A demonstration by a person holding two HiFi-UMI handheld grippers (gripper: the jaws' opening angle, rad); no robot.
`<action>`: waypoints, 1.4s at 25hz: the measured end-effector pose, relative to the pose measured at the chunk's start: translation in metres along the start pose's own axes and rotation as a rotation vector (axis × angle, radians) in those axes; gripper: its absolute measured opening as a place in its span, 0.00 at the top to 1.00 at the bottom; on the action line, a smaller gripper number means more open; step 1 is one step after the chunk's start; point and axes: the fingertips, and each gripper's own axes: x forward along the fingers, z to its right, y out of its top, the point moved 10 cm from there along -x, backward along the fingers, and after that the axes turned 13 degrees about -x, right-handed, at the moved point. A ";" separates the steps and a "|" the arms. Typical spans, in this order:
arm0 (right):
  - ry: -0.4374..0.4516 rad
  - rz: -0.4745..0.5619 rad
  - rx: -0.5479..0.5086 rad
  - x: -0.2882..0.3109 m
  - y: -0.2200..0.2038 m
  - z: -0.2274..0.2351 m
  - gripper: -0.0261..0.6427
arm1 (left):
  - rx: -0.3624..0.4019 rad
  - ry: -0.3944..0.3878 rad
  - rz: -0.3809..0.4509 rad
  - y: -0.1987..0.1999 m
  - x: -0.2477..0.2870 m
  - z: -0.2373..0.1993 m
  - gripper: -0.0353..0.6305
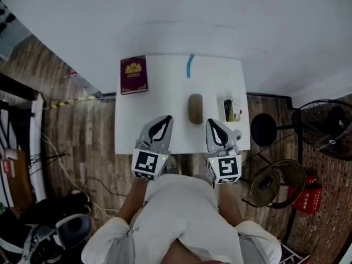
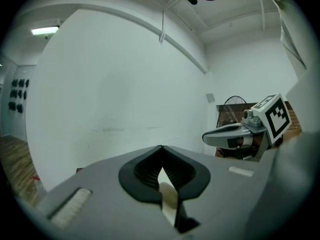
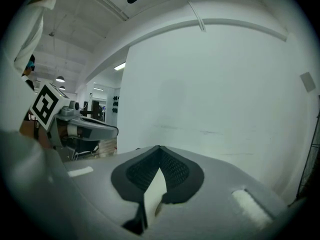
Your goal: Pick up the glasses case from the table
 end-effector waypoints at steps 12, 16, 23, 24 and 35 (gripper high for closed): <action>-0.047 -0.124 0.024 0.031 -0.028 0.004 0.93 | -0.040 -0.046 -0.079 -0.026 0.042 -0.019 0.92; -0.037 -0.151 0.028 0.036 -0.039 0.010 0.93 | -0.039 -0.043 -0.105 -0.034 0.054 -0.020 0.92; -0.004 -0.204 0.067 0.053 -0.070 0.025 0.93 | -0.045 -0.013 -0.144 -0.048 0.076 -0.021 0.92; 0.002 -0.214 0.074 0.056 -0.075 0.026 0.93 | -0.048 -0.010 -0.152 -0.051 0.079 -0.022 0.92; 0.081 -0.319 0.135 0.087 -0.121 0.028 0.88 | -0.073 0.004 -0.258 -0.083 0.110 -0.024 0.92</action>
